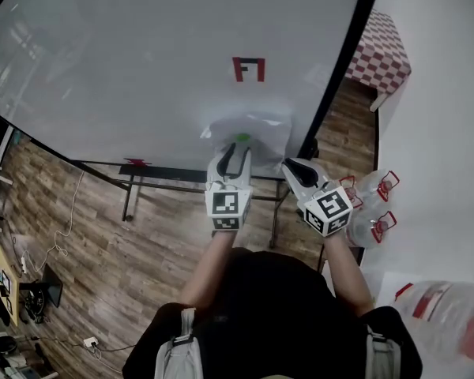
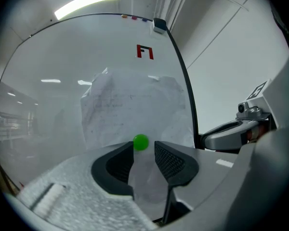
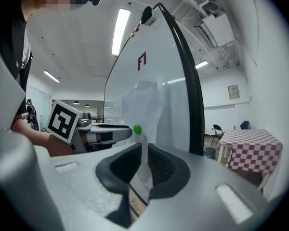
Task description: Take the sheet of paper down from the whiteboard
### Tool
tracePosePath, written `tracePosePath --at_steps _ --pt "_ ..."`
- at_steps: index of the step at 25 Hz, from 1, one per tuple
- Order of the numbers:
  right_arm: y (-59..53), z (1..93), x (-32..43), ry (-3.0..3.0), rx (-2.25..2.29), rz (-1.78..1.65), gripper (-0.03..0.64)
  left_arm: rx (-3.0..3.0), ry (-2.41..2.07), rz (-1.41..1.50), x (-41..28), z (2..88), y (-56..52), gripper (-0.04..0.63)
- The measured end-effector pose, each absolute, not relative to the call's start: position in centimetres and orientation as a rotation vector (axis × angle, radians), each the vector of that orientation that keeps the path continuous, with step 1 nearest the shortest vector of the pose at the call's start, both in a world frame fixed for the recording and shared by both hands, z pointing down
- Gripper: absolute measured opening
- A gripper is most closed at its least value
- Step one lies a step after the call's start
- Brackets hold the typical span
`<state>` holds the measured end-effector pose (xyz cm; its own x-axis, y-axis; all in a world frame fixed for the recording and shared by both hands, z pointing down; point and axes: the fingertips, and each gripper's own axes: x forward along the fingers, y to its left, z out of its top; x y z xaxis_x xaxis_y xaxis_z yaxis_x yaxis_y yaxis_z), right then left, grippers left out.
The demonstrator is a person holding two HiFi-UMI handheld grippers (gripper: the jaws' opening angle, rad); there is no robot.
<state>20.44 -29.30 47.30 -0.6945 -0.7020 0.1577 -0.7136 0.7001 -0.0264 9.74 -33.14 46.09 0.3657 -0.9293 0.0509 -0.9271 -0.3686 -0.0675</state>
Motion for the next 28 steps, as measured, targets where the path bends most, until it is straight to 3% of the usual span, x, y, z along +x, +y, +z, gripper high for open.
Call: tracePosePath --at_steps 7,28 --pt "-30.0 47.8 20.5 -2.723 1.219 0.191 0.076 -2.512 1.845 -0.106 9.8 46.0 -34.0 0.170" --pt "-31.4 46.7 20.7 -2.729 1.269 0.165 0.078 -2.492 1.893 -0.078 9.8 46.0 -35.6 0.160"
